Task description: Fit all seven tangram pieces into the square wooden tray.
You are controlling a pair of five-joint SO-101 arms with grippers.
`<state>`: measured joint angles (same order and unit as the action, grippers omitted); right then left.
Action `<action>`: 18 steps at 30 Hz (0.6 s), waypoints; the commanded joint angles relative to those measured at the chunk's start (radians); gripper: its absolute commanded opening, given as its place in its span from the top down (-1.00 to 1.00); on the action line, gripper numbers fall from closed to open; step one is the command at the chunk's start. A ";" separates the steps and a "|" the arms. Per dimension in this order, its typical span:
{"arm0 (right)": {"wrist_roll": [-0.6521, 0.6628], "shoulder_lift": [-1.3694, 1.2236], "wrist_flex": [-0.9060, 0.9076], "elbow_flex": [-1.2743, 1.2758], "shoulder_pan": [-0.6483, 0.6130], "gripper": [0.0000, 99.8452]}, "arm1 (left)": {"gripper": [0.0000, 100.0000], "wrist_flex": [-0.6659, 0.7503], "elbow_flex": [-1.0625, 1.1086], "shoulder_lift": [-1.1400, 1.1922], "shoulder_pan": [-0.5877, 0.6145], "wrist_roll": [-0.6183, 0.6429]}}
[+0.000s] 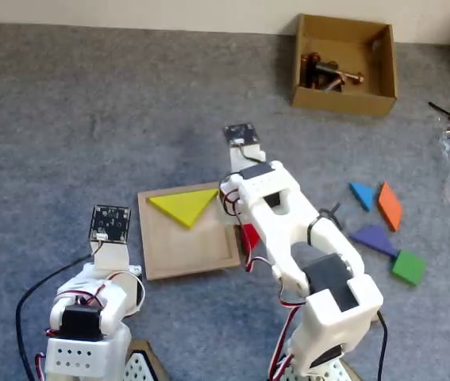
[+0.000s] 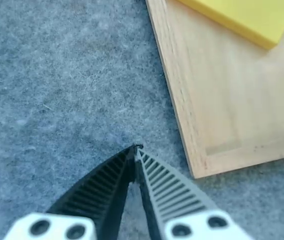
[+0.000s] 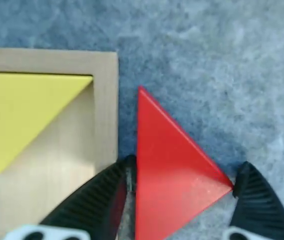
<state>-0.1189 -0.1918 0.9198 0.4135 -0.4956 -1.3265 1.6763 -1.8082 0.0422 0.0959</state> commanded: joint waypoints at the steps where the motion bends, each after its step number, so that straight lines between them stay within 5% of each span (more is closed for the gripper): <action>1: -0.008 0.031 -0.008 0.018 -0.001 0.38 | 0.99 0.002 0.019 -0.007 -0.015 0.008; 18: 0.068 -0.041 -0.008 0.010 0.064 0.38 | 0.99 0.002 0.019 -0.007 -0.015 0.008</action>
<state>-0.0990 -0.2056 0.9168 0.4150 -0.4542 -1.3265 1.6763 -1.8082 0.0422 0.0959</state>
